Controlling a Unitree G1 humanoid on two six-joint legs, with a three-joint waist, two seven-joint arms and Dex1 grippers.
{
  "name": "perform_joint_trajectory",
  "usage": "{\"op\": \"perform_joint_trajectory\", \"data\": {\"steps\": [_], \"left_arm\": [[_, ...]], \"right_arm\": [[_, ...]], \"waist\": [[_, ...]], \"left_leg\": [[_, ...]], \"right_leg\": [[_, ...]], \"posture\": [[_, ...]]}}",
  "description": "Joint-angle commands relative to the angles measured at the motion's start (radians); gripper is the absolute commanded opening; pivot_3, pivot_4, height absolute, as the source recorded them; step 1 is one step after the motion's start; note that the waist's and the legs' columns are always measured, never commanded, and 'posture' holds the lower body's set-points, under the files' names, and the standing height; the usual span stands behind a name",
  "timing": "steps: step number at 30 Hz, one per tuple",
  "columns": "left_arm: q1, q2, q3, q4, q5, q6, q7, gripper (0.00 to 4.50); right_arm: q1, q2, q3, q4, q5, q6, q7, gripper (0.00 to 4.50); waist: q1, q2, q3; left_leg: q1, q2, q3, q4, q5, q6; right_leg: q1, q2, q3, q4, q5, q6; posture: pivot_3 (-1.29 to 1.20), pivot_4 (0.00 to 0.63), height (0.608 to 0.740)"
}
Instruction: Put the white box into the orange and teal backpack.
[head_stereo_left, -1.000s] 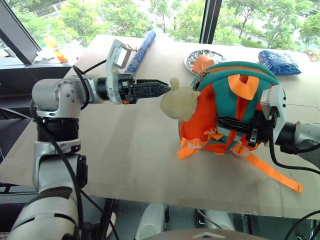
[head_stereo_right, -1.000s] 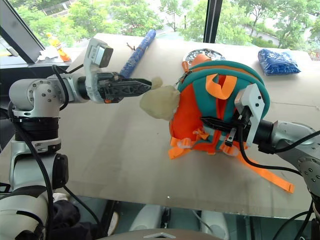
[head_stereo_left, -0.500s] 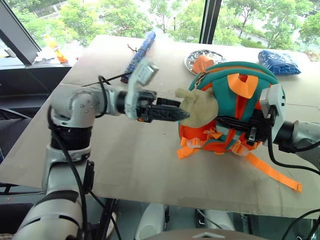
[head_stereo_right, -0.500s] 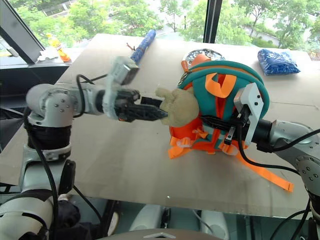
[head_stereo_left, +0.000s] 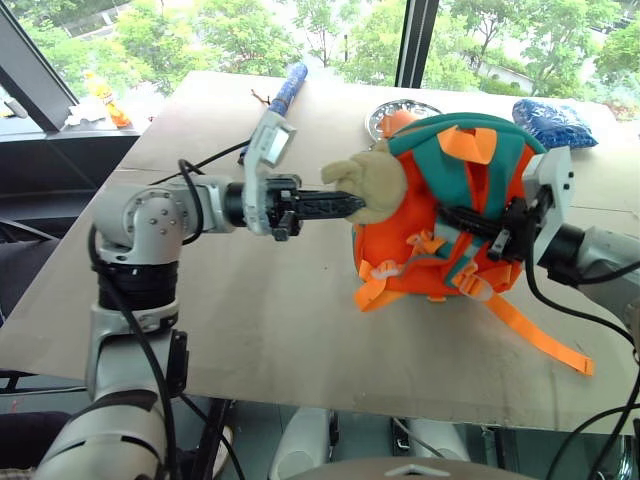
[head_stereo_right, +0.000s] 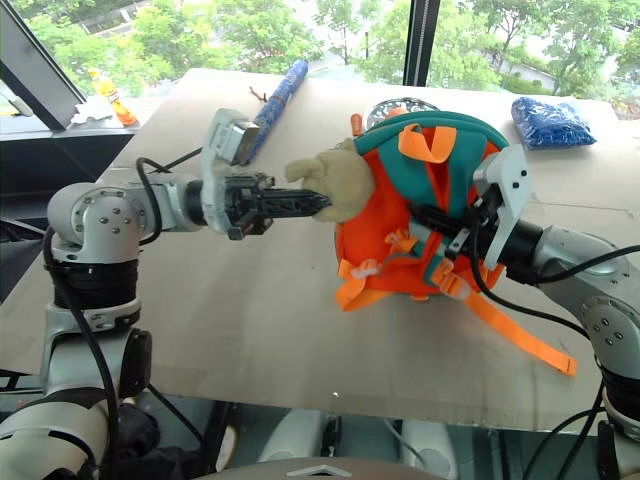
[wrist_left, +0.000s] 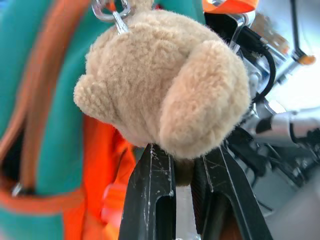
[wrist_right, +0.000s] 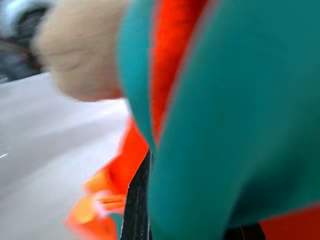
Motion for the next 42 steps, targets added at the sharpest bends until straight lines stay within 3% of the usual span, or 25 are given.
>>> {"op": "perform_joint_trajectory", "data": {"steps": [1, 15, 20, 25, 31, 37, 39, 42], "left_arm": [[0.044, 0.055, 0.015, 0.018, 0.046, -0.063, -0.004, 0.05], [0.389, 0.082, -0.172, -0.138, 0.124, -0.116, 0.007, 0.05], [0.43, 0.075, -0.25, -0.116, 0.21, -0.121, 0.091, 0.05], [0.423, 0.086, -0.305, -0.07, 0.283, -0.166, 0.1, 0.05], [0.358, -0.001, -0.344, -0.04, 0.324, -0.22, 0.133, 0.05], [0.201, -0.17, -0.201, 0.004, 0.261, -0.32, 0.172, 0.05], [0.155, -0.178, -0.187, -0.002, 0.254, -0.312, 0.167, 0.05], [0.124, -0.156, -0.19, -0.011, 0.261, -0.3, 0.144, 0.05]], "right_arm": [[-0.057, 0.049, -0.096, 0.045, -0.004, -0.047, -0.079, 0.0], [-0.113, 0.102, -0.146, 0.1, 0.002, -0.023, -0.176, 0.0], [-0.111, 0.107, -0.155, 0.084, 0.026, -0.01, -0.193, 0.0], [-0.134, 0.101, -0.196, 0.105, 0.041, -0.024, -0.221, 0.0], [-0.164, 0.061, -0.287, 0.145, 0.013, -0.045, -0.276, 0.0], [-0.145, 0.001, -0.367, 0.148, -0.03, -0.074, -0.27, 0.0], [-0.099, -0.013, -0.399, 0.113, -0.004, -0.046, -0.255, 0.0], [0.131, -0.03, -0.404, -0.045, 0.106, 0.061, -0.18, 0.0]], "waist": [[0.0, 0.0, 0.0], [0.004, 0.001, 0.0], [0.007, 0.001, 0.0], [0.008, 0.001, 0.0], [0.027, 0.002, -0.001], [0.039, 0.002, -0.001], [0.036, 0.002, -0.001], [0.025, 0.003, -0.002]], "left_leg": [[0.0, 0.0, 0.0, 0.0, 0.0, 0.0], [0.0, 0.0, 0.001, -0.002, 0.0, 0.0], [0.0, 0.0, 0.001, -0.001, 0.0, 0.0], [0.0, 0.0, 0.001, -0.002, 0.0, 0.0], [0.001, -0.001, 0.001, -0.001, 0.0, 0.0], [-0.002, -0.004, 0.0, 0.0, 0.0, 0.001], [-0.004, -0.004, -0.001, -0.001, 0.0, 0.001], [-0.004, -0.004, -0.002, -0.004, 0.0, 0.0]], "right_leg": [[0.0, 0.0, 0.0, 0.0, 0.0, 0.0], [0.0, -0.001, 0.001, 0.0, 0.0, 0.0], [0.0, -0.001, 0.001, 0.0, 0.0, 0.0], [0.0, -0.001, 0.001, 0.0, 0.0, 0.0], [0.0, -0.001, 0.001, 0.0, 0.0, 0.0], [-0.001, -0.002, 0.001, -0.001, 0.0, 0.0], [-0.001, -0.002, -0.001, 0.0, 0.0, 0.0], [-0.001, -0.002, -0.002, 0.0, -0.001, 0.001]], "posture": [[0.0, 0.15, 0.731], [0.0, 0.15, 0.731], [0.0, 0.15, 0.731], [0.0, 0.15, 0.731], [0.0, 0.15, 0.731], [0.0, 0.15, 0.731], [0.0, 0.15, 0.731], [0.0, 0.15, 0.731]]}}
